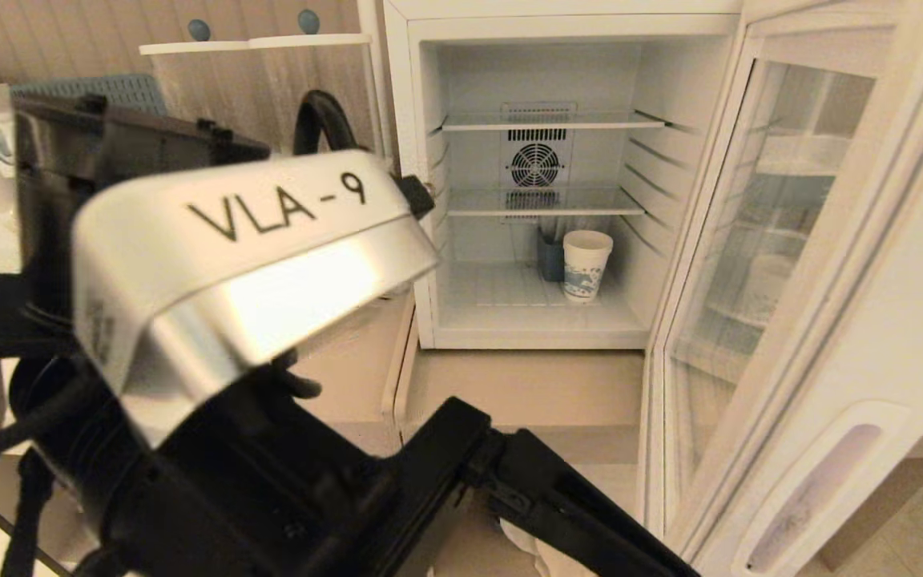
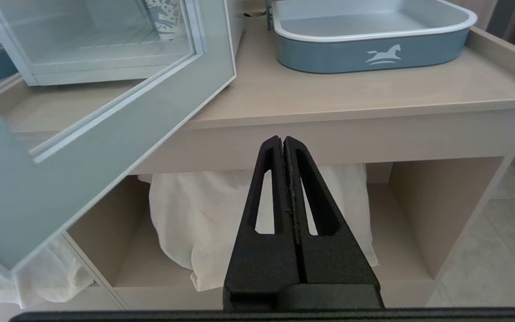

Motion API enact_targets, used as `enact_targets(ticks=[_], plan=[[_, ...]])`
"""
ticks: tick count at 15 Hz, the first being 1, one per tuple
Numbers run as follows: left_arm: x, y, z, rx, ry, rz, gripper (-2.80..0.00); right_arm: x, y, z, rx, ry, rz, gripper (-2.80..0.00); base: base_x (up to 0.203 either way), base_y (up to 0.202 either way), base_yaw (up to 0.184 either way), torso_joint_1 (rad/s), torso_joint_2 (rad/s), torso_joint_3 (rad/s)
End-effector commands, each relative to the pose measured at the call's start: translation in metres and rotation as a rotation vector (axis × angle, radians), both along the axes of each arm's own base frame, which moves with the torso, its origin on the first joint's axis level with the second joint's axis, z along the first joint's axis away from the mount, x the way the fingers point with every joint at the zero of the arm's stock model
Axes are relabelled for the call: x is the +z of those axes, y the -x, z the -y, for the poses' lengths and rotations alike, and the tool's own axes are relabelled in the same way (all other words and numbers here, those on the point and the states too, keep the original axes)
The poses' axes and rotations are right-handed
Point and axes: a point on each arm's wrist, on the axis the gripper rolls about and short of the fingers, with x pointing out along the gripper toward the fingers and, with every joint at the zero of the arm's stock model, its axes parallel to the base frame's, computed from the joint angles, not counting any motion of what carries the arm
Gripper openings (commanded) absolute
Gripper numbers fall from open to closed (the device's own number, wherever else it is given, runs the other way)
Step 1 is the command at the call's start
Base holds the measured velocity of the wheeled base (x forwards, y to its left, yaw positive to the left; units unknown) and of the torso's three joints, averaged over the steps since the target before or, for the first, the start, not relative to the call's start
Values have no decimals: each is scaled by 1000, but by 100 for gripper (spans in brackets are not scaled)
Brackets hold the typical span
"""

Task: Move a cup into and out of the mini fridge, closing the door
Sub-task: Open the freezer door

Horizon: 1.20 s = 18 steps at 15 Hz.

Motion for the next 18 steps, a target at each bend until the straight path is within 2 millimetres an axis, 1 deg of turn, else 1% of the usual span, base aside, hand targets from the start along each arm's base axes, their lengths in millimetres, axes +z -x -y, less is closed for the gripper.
enact_targets(ticks=[1, 3, 4, 5, 6, 8, 14, 17, 18], plan=[[-3, 7, 7, -4, -2, 7, 0, -4, -1, 0, 0, 0, -15, -280, 0, 0, 0, 0, 0, 0], [-9, 9, 8, 37, -25, -1, 0, -4, -1, 0, 0, 0, -14, -280, 0, 0, 0, 0, 0, 0], [-10, 10, 5, 89, -46, -8, 0, -4, -1, 0, 0, 0, -14, -280, 0, 0, 0, 0, 0, 0], [-12, 12, -2, 179, -73, -17, 0, -4, -1, 0, 0, 0, -14, -280, 0, 0, 0, 0, 0, 0], [-15, 9, -9, 256, -91, -22, 0, -4, -1, 0, 0, 0, -14, -280, 0, 0, 0, 0, 0, 0], [-16, -2, -27, 388, -93, -10, 0, -4, -1, 0, 0, 1, -15, -280, 0, 0, 0, 0, 0, 0], [-8, -55, -109, 879, -65, 13, 0, -4, -1, 0, 0, 1, -14, -280, 0, 0, 0, 0, 0, 0], [-6, -80, -146, 1184, -88, 29, 0, -4, -1, 0, 0, 1, -14, -280, 0, 0, 0, 0, 0, 0], [-7, -88, -158, 1298, -92, 46, -280, -4, -1, 0, 0, 1, -14, -280, 0, 0, 0, 0, 0, 0]])
